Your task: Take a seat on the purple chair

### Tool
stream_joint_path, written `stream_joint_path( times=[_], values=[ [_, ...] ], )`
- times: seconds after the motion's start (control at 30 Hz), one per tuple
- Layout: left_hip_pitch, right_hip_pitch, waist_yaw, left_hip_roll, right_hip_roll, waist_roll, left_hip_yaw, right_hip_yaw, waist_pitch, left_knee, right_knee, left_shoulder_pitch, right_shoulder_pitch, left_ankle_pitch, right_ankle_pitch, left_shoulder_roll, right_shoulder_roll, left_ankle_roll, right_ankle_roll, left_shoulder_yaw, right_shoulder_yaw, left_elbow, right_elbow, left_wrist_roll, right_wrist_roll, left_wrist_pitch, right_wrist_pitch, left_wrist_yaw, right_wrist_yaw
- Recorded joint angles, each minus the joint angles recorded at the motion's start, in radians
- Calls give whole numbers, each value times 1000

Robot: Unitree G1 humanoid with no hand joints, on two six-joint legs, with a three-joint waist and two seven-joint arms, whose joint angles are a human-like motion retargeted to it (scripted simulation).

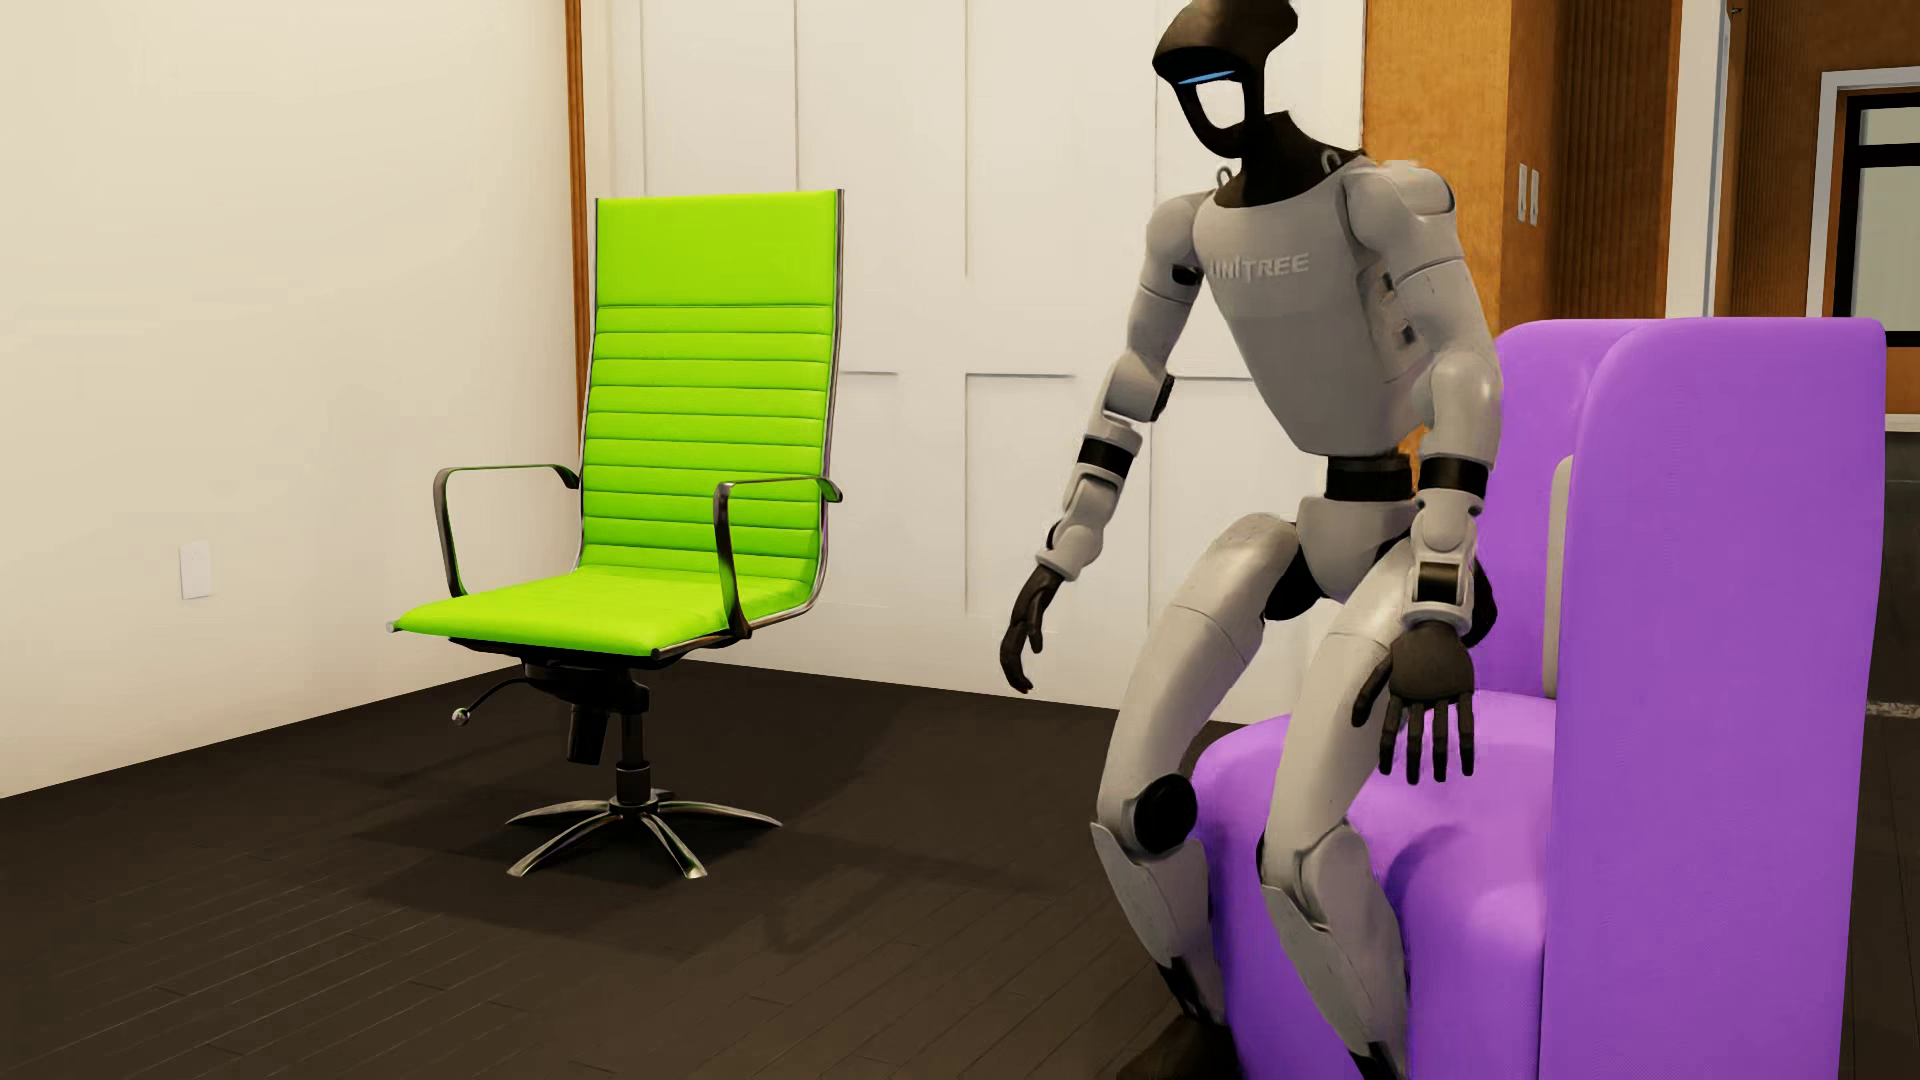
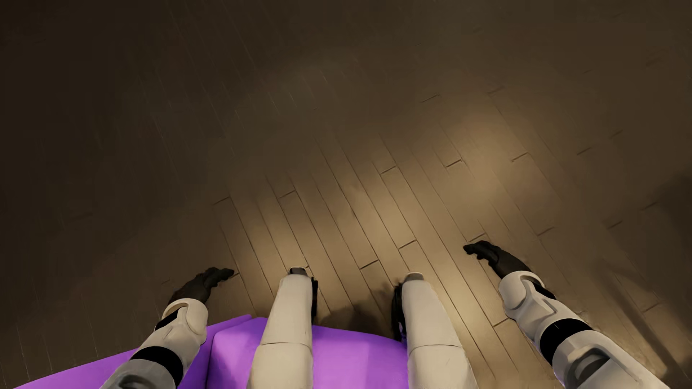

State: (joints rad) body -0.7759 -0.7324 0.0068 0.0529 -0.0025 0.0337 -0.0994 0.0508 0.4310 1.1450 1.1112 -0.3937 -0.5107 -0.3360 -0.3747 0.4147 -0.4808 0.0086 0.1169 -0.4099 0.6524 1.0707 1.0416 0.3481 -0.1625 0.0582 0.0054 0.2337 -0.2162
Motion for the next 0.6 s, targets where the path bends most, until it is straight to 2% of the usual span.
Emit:
stream_joint_path(
  times=[0.17,0.4,0.5,0.6],
  values=[
    [-186,-172,-4,13,-4,0,-35,19,45,189,166,-105,-95,-41,-24,14,22,-13,24,-50,23,-21,-15,2,-7,5,0,4,4],
    [-368,-358,-9,8,6,-11,-72,55,118,384,357,-244,-207,-81,-58,17,28,-14,25,-110,70,-16,-59,-12,-11,16,-1,16,-9],
    [-445,-430,-7,-2,8,-8,-95,63,144,467,438,-305,-253,-87,-77,16,25,-3,30,-134,78,-10,-71,-8,-19,25,2,2,1],
    [-508,-491,-6,-19,17,-2,-115,71,182,528,495,-374,-312,-82,-75,11,30,13,38,-158,109,1,-70,-30,-12,27,0,22,-14]
  ],
)
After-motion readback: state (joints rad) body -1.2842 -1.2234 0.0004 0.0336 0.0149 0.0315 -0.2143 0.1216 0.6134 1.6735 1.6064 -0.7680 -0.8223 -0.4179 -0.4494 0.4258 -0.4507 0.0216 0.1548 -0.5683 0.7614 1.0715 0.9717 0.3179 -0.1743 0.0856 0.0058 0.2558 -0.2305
